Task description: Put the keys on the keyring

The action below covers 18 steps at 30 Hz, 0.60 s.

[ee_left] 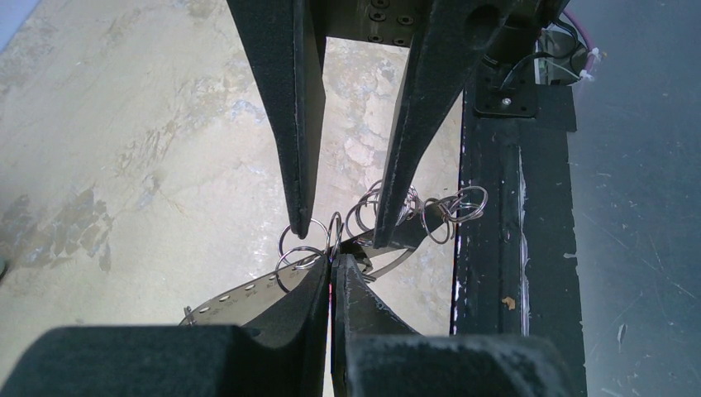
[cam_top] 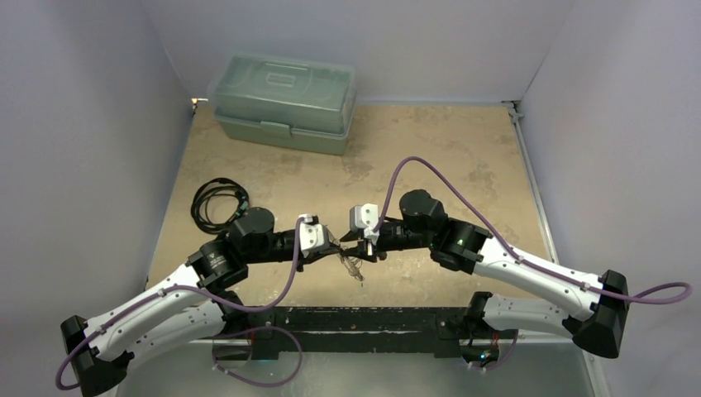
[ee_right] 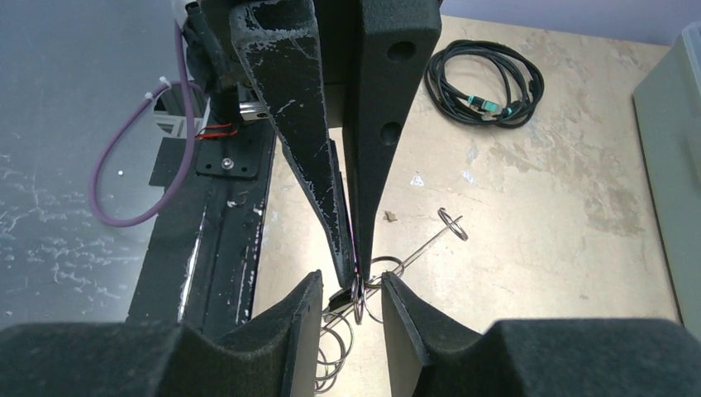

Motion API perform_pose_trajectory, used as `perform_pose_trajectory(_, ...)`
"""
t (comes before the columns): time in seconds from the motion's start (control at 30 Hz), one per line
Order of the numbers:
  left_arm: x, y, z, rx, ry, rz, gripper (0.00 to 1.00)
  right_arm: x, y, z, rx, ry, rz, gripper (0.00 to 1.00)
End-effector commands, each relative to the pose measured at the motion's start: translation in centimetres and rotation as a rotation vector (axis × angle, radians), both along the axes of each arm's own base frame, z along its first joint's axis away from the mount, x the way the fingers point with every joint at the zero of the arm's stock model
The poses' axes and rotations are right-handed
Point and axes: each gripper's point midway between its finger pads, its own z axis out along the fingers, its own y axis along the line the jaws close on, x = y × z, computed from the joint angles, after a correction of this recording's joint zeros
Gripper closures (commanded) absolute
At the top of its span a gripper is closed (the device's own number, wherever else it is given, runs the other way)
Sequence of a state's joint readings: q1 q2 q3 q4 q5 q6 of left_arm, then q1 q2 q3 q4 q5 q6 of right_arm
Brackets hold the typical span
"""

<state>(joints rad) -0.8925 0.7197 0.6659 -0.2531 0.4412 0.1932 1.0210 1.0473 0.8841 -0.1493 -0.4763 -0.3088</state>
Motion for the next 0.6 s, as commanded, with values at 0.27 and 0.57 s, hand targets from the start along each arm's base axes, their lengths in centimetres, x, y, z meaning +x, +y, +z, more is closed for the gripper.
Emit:
perform_pose_trajectory(0.27,-0.09,-0.27,2.87,-0.076,-0.042,-0.002,1.0,0.66,0.57,1.4,0.02,-0.03,-0.014,0.71)
perform_pose_trajectory(0.57,-0.02,-0.27,2.81,-0.075,-0.043,0.001,1.0,0.54,0.61,1.68,0.032,-0.035,-0.008,0.84)
